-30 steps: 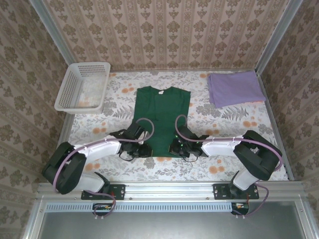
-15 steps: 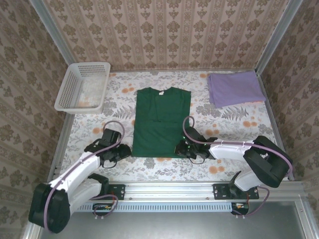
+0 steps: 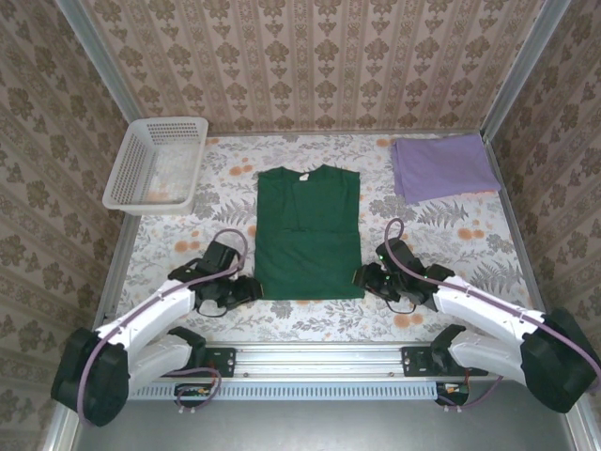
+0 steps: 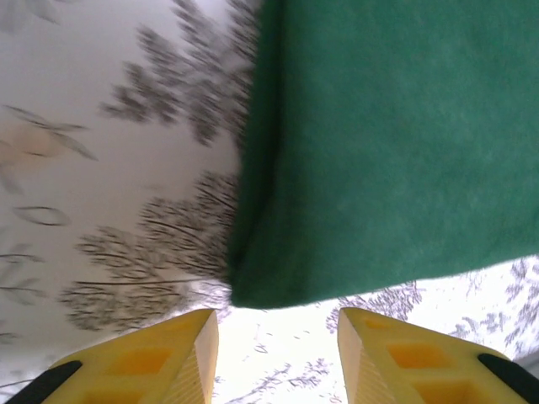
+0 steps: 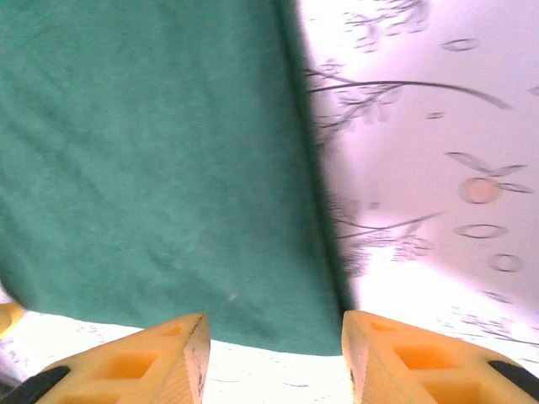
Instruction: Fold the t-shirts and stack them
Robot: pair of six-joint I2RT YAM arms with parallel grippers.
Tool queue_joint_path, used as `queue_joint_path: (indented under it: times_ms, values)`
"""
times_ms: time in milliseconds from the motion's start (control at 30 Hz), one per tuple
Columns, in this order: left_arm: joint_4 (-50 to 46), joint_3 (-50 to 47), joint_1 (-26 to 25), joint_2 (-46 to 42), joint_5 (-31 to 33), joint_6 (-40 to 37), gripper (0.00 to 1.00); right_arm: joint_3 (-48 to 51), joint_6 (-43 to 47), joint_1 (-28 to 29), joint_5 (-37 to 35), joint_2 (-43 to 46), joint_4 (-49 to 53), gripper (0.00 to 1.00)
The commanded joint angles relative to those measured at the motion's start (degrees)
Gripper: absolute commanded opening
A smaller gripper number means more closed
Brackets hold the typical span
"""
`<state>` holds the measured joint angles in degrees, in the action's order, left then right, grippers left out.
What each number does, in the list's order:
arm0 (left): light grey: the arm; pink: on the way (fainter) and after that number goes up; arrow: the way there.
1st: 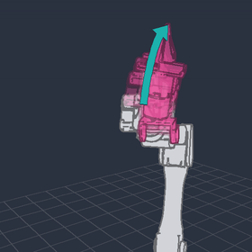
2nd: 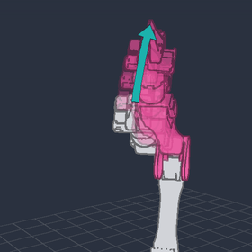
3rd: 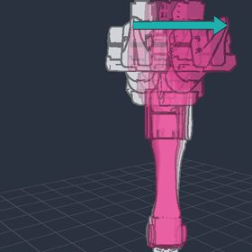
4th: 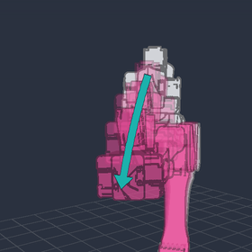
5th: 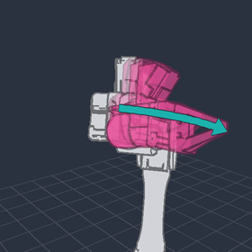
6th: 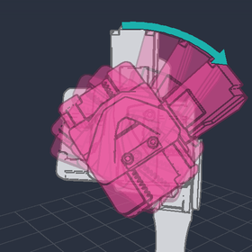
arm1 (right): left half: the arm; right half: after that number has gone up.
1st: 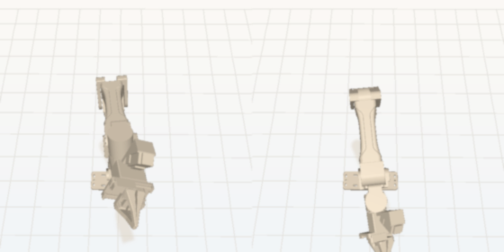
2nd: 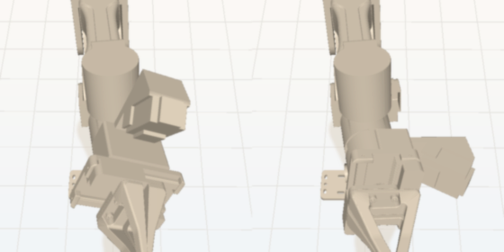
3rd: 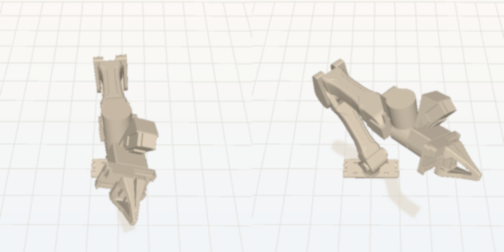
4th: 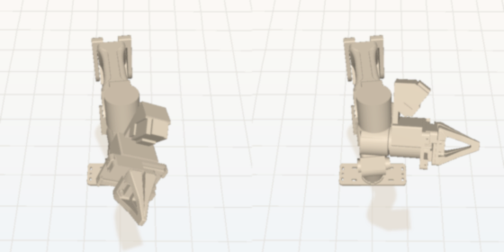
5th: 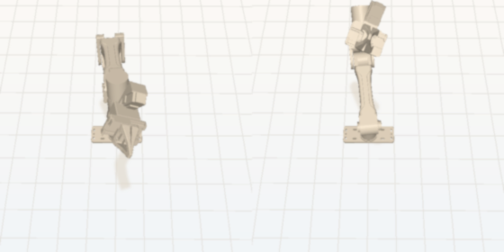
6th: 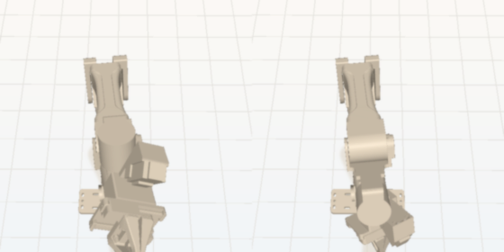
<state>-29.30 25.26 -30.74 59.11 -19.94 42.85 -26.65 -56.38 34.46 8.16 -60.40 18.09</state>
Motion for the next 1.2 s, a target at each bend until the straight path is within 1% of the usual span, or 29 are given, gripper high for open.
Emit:
queue_joint_path:
  times_ms: [0,133,300,400,467,567,700,767,867,933,1000,1100,1167]
  values:
    - [-0.18,2.06,-2.01,1.87,1.62,0.47,0.42,0.67,4.15,-0.53,1.70,-0.72,7.17,0.48]
    - [-0.99,1.42,-2.39,0.57,5.77,2.46,0.42,1.96,3.57,-0.36,4.97,-3.85,3.14,0.48]
    - [-0.18,0.49,-2.31,-2.23,6.76,4.25,0.43,2.35,3.43,-0.09,5.81,-5.37,0.52,0.48]
    - [1.91,0.41,-2.31,-1.17,5.10,4.62,0.42,2.05,3.64,-0.08,6.13,-6.56,-0.37,0.47]
    - [2.96,0.56,-2.31,0.35,4.44,4.64,0.38,1.79,3.76,-0.09,6.41,-7.22,-1.21,0.47]
    - [3.59,0.75,-2.31,2.35,4.93,4.18,0.33,0.93,4.33,-0.09,6.09,-8.04,-1.20,0.46]
    - [3.06,1.29,-2.31,4.74,5.94,3.30,0.31,-0.13,4.66,-0.05,6.65,-8.90,-1.06,0.43]
    - [1.80,1.87,-2.39,5.31,6.91,2.64,0.31,-0.54,4.78,0.08,6.91,-8.96,-1.04,0.42]
    - [0.05,2.55,-2.70,4.98,8.19,1.90,0.39,-0.94,4.99,0.17,6.02,-8.77,0.17,0.42]
    - [-1.16,3.11,-3.01,4.57,8.86,1.42,0.42,-1.03,5.06,0.22,6.18,-8.53,0.23,0.41]
    - [-1.45,3.21,-3.11,4.18,8.91,1.36,0.42,-1.29,4.56,0.42,6.34,-8.19,0.53,0.41]
    - [0.58,2.17,-3.27,4.07,7.65,2.12,0.42,-1.60,3.91,1.30,5.29,-7.25,0.84,0.41]
    - [2.28,1.47,-3.34,4.93,6.76,2.28,0.36,-1.95,4.04,1.31,4.25,-7.81,1.79,0.41]
